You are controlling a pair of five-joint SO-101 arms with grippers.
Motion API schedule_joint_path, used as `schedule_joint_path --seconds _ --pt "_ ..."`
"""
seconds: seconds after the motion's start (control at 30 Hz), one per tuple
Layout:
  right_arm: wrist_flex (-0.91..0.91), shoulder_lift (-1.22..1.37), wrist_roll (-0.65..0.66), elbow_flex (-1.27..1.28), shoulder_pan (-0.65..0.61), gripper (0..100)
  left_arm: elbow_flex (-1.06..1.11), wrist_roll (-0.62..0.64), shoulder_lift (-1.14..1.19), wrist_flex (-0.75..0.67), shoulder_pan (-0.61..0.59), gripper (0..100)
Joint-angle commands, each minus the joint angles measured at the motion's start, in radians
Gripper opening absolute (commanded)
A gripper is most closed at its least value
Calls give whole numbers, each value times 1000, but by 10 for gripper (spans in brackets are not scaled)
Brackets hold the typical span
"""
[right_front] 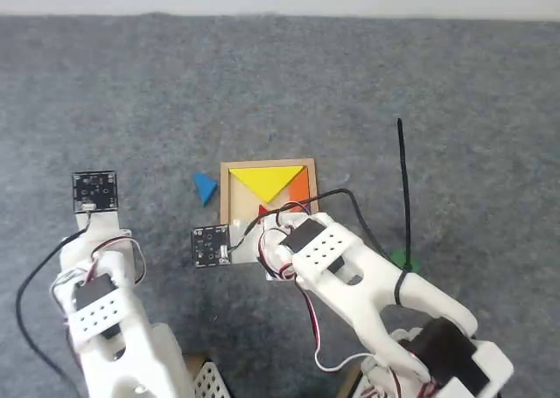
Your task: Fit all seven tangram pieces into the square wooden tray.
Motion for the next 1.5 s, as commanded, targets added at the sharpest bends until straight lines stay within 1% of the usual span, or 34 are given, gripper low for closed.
schedule_joint_path --seconds 0.0,0.1,0.2,0.3,0.47,0.87,0.93,1.03,1.3,1.47 --pt "27 -28 15 52 -8 69 -8 -12 -18 -23 -3 13" --pt "30 -87 12 83 -7 64 -8 -12 -18 -23 -3 13" --pt "28 -153 -38 101 -5 4 -8 -12 -18 -23 -3 13" --pt "24 -208 -51 124 -5 35 -8 -12 -18 -23 -3 13" --pt "24 -232 -51 141 -5 149 -8 -12 -18 -23 -3 13" --pt "10 -242 -49 137 -5 160 -8 -12 -18 -20 -3 13" --pt "7 -242 -49 137 -7 187 -8 -12 -18 -20 -3 13" --pt "-1 -242 -48 138 -8 262 -8 -12 -18 -20 -3 13" --pt "-7 -243 -51 140 -13 261 -7 -12 -18 -18 -3 13" --pt "-76 -216 -69 160 -12 333 -7 -12 -18 -18 -3 13"
